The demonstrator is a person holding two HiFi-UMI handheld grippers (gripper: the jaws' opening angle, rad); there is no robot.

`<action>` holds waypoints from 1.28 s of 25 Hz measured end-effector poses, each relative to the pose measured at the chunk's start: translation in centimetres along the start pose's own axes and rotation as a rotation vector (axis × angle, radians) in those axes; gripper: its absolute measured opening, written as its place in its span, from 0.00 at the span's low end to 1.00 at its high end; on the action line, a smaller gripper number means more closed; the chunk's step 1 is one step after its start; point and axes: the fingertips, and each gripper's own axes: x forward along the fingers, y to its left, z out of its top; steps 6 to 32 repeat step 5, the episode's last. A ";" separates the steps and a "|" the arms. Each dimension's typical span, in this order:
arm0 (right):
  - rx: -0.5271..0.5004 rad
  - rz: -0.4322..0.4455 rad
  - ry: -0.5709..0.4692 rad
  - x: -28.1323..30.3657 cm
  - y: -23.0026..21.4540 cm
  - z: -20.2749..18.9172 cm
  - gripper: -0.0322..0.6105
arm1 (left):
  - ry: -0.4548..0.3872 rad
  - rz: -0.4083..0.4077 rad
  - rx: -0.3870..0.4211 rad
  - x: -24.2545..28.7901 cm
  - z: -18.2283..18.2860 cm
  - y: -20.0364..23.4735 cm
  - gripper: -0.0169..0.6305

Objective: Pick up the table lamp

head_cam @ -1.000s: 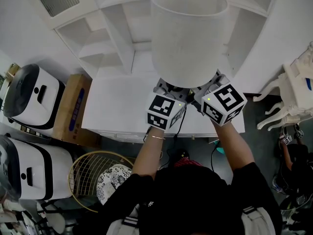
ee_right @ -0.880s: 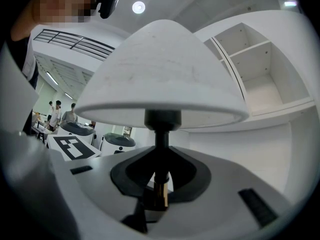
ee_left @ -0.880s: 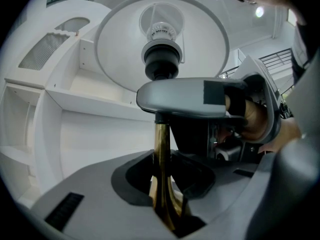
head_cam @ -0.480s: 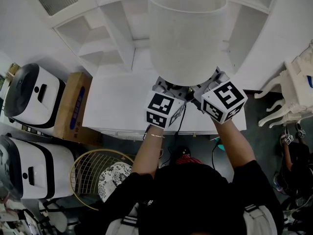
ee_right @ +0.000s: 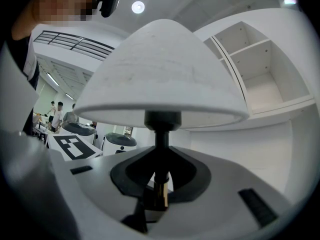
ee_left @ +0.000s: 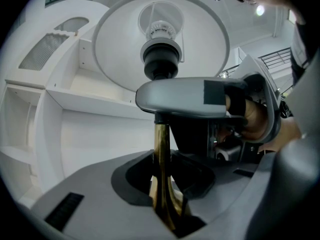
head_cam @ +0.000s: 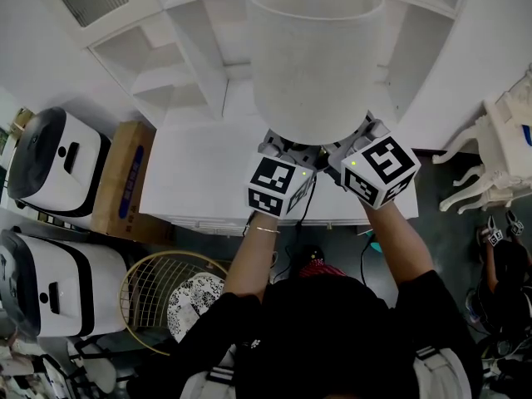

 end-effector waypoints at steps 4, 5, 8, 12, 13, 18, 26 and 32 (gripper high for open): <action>0.006 0.008 0.003 -0.2 0.2 -0.2 0.16 | 0.003 0.001 0.001 -0.1 -0.3 -0.2 0.17; 0.008 0.010 0.004 -0.2 0.2 -0.3 0.16 | 0.005 0.001 0.001 -0.2 -0.4 -0.3 0.17; 0.008 0.010 0.004 -0.2 0.2 -0.3 0.16 | 0.005 0.001 0.001 -0.2 -0.4 -0.3 0.17; 0.008 0.010 0.004 -0.2 0.2 -0.3 0.16 | 0.005 0.001 0.001 -0.2 -0.4 -0.3 0.17; 0.008 0.010 0.004 -0.2 0.2 -0.3 0.16 | 0.005 0.001 0.001 -0.2 -0.4 -0.3 0.17; 0.008 0.010 0.004 -0.2 0.2 -0.3 0.16 | 0.005 0.001 0.001 -0.2 -0.4 -0.3 0.17; 0.008 0.010 0.004 -0.2 0.2 -0.3 0.16 | 0.005 0.001 0.001 -0.2 -0.4 -0.3 0.17; 0.008 0.010 0.004 -0.2 0.2 -0.3 0.16 | 0.005 0.001 0.001 -0.2 -0.4 -0.3 0.17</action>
